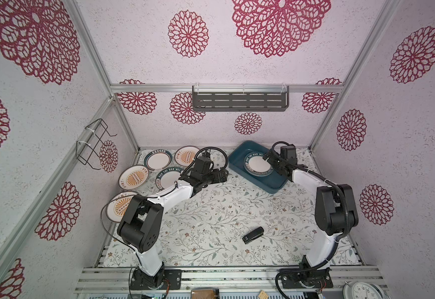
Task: Place the plates into the plastic bin on the countertop
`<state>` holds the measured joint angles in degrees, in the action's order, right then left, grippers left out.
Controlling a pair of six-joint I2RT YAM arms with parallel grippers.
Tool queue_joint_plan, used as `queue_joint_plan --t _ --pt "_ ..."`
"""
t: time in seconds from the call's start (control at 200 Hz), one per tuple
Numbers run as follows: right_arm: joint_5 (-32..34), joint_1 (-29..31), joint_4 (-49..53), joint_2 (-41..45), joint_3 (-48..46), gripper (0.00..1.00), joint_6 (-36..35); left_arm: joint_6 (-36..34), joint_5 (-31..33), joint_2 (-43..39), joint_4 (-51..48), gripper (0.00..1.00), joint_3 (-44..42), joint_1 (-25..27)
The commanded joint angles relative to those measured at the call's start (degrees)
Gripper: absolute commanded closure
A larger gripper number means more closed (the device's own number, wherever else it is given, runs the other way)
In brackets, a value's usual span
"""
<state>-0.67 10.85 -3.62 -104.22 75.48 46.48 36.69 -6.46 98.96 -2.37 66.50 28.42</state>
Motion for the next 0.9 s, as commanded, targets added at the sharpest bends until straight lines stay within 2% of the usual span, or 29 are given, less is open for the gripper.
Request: queue_joint_plan --t 0.0,0.185,0.39,0.666,0.891 --pt "2.77 3.25 -0.47 4.47 0.27 0.01 -4.57 0.72 4.75 -4.69 1.40 0.03 -2.86 -0.65" --pt "0.91 9.13 -2.72 7.81 -0.65 0.01 -6.97 3.69 6.93 -12.27 -0.12 0.03 -10.37 -4.29" --pt "-4.30 15.91 -7.34 10.64 -4.33 0.01 -7.98 4.86 6.31 -20.93 -4.07 0.03 -18.84 -12.77" --pt "-14.07 25.56 -14.35 10.40 -6.62 0.01 -7.84 4.95 1.80 -30.66 -8.27 0.03 -27.48 -25.08" --pt "-20.38 32.68 -15.20 7.90 -5.13 0.01 -9.75 4.53 -5.28 -30.22 -7.60 0.03 -29.71 -33.06"
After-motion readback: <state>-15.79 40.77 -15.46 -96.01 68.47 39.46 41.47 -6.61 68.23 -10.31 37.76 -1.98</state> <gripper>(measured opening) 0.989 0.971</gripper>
